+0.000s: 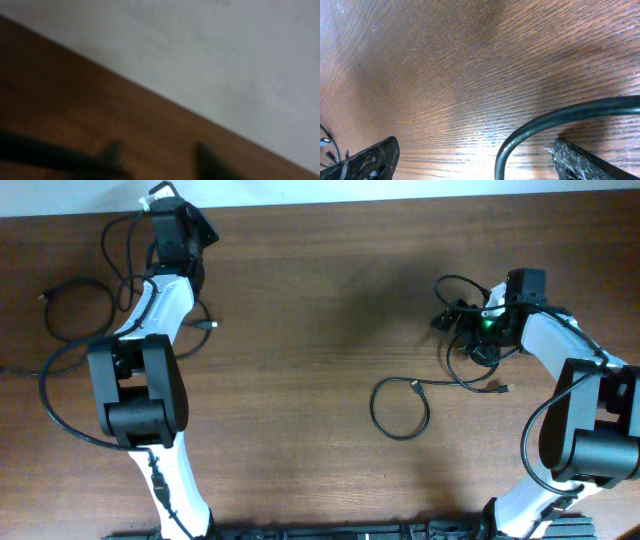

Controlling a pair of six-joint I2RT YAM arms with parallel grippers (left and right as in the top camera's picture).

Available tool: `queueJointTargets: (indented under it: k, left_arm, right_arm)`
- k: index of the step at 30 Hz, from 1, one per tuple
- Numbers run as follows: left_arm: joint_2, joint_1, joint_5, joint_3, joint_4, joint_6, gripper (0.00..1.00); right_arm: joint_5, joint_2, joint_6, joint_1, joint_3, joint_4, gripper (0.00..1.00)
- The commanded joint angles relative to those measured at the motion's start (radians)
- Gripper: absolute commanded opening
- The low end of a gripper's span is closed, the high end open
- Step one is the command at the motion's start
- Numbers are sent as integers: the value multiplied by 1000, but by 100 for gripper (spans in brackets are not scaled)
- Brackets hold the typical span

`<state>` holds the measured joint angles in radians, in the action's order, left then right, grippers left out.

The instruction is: Untangle cables

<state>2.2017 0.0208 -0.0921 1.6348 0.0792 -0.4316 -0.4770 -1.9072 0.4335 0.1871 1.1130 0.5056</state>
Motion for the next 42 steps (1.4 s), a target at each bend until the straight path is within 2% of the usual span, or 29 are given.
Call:
queueJointTargets:
  k: [1, 7, 9, 14, 17, 19, 20, 21, 22, 23, 25, 27, 35, 42]
  left_arm:
    - [8, 5, 79, 12, -70, -10, 99]
    - [-13, 3, 336, 12, -146, -58, 99]
    - [-32, -5, 359, 12, -205, -58, 99]
    - [-95, -26, 287, 12, -356, -53, 99]
    - [-137, -29, 264, 12, -365, -6, 99]
    - [-147, -28, 181, 12, -370, 30, 99]
    - [-147, -26, 146, 12, -372, 59, 98]
    - [-147, -26, 114, 12, -369, 103, 92]
    - [-144, -27, 49, 11, -348, 212, 85]
    - [-142, -27, 10, 11, -318, 302, 84]
    - [-131, -27, -30, 11, -253, 498, 85]
    - [-113, -24, -30, 11, -209, 613, 88]
    - [6, -17, -29, 11, -62, 632, 91]
    - [184, -17, -34, 11, 286, 631, 93]
  right_arm:
    - [242, -136, -15, 16, -95, 36, 99]
    - [242, -136, -14, 16, -95, 36, 99]
    - [242, -136, -14, 16, -95, 36, 99]
    - [242, -136, -15, 16, -95, 36, 99]
    - [242, -136, -14, 16, -95, 36, 99]
    - [242, -136, -14, 16, -95, 36, 99]
    - [242, -136, -14, 16, -95, 36, 99]
    - [242, -136, -14, 16, -95, 36, 99]
    - [242, -136, -14, 16, -95, 36, 99]
    - [242, -136, -14, 16, -95, 36, 99]
    - [242, -136, -15, 16, -95, 36, 99]
    - [242, -136, -14, 16, -95, 36, 99]
    - [242, -136, -14, 16, -95, 36, 99]
    - [242, -136, -14, 16, -95, 37, 99]
